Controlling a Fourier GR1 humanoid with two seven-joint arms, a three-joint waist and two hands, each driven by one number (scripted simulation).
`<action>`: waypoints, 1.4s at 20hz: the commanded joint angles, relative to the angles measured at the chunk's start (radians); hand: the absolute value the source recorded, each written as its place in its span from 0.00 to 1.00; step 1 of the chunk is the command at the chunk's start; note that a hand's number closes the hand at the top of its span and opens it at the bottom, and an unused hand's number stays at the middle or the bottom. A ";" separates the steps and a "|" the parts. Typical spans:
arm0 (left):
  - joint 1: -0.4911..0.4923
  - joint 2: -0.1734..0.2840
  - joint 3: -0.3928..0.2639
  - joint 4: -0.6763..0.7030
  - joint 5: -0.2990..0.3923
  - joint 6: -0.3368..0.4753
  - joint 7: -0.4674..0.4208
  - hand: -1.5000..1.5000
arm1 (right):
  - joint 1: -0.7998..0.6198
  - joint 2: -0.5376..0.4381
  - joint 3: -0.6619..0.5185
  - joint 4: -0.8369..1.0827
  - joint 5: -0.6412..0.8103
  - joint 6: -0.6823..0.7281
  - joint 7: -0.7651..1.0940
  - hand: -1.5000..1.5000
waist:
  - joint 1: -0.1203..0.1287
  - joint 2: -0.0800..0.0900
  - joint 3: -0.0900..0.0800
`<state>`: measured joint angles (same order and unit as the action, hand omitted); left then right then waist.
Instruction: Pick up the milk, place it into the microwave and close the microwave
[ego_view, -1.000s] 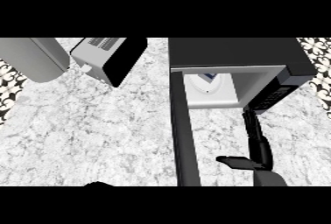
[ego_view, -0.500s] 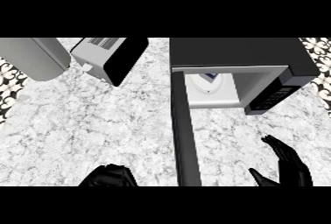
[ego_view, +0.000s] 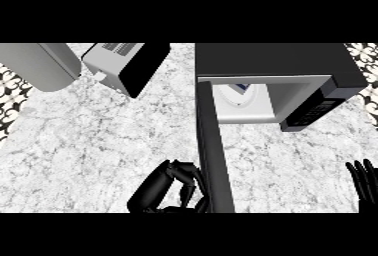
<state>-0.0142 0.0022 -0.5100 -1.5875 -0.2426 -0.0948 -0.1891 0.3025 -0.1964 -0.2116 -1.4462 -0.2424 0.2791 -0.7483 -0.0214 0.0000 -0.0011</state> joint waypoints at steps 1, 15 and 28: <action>-0.161 -0.002 -0.115 0.100 -0.022 0.120 0.033 1.00 | -0.024 -0.059 -0.052 -0.086 -0.068 0.022 0.091 0.00 | 0.002 0.001 0.000; -0.580 -0.002 -0.504 0.498 0.412 0.435 0.159 1.00 | 0.021 -0.116 -0.044 -0.241 -0.157 0.158 0.135 0.00 | -0.076 0.013 -0.001; -0.752 -0.002 -0.432 0.516 0.666 0.537 -0.025 1.00 | -0.071 -0.190 0.014 -0.353 -0.230 0.238 0.230 0.00 | -0.208 0.045 -0.006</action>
<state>-0.7068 0.0048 -0.9710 -1.0725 0.3557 0.4220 -0.1652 0.2482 -0.3682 -0.2108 -1.7736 -0.4500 0.4947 -0.5409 -0.1959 0.0378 -0.0067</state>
